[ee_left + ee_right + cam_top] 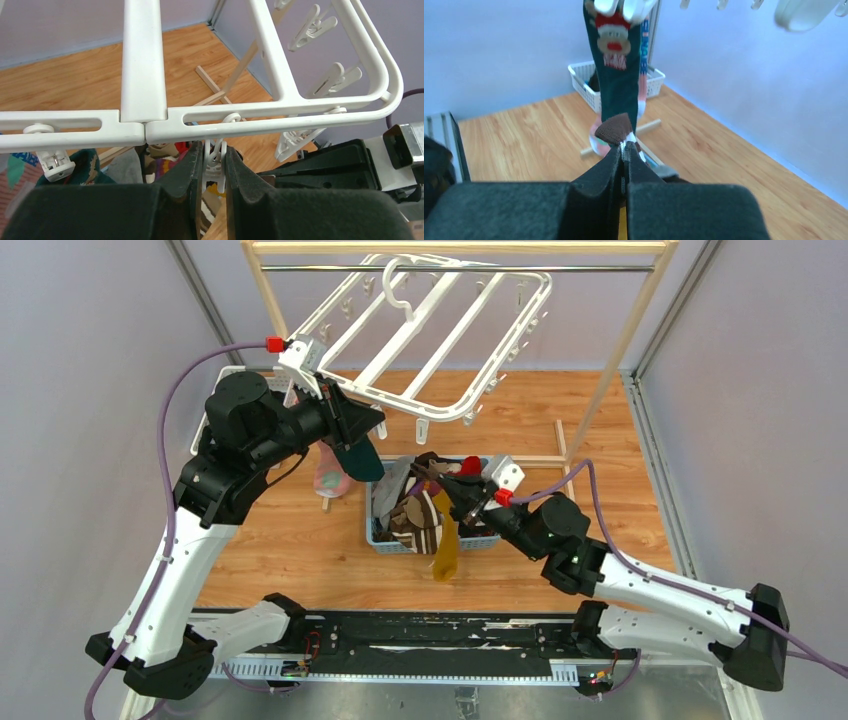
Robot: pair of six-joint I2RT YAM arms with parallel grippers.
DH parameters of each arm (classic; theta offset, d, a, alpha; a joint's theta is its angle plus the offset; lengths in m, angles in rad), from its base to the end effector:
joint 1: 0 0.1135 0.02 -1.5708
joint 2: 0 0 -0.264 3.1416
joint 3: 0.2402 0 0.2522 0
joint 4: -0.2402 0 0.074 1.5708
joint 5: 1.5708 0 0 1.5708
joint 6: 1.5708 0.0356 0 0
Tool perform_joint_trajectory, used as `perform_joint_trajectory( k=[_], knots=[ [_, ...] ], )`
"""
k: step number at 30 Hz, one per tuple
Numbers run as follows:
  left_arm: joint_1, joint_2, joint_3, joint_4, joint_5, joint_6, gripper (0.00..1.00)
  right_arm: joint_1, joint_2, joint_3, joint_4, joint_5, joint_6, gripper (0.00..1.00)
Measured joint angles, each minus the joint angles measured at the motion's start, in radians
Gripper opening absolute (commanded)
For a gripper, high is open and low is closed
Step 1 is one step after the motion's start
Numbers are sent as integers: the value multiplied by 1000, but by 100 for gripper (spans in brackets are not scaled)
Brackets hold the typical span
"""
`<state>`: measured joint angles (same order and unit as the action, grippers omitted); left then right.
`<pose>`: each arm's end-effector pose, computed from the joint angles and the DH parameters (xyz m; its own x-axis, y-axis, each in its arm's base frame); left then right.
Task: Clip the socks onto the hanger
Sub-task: Pick up the sock from the bin.
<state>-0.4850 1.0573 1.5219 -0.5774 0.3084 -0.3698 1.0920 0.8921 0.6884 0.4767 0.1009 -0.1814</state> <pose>0.1628 -0.0980 0.4947 -0.3498 -0.2049 -0.9141 0.6270 0.6738 -0.3910 0.1007 0.1862 0.3577 0.2734 0.1372 -0.9521 -0.8022 0.5787 -0.1470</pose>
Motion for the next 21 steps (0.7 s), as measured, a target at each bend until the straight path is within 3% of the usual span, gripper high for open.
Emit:
perform_joint_trajectory(
  k=[11, 21],
  knots=[
    [0, -9, -11, 19, 1, -16, 8, 4, 224, 3, 472, 154, 237, 0],
    [1, -23, -39, 43, -4, -31, 6, 51, 326, 35, 638, 267, 288, 0]
  ],
)
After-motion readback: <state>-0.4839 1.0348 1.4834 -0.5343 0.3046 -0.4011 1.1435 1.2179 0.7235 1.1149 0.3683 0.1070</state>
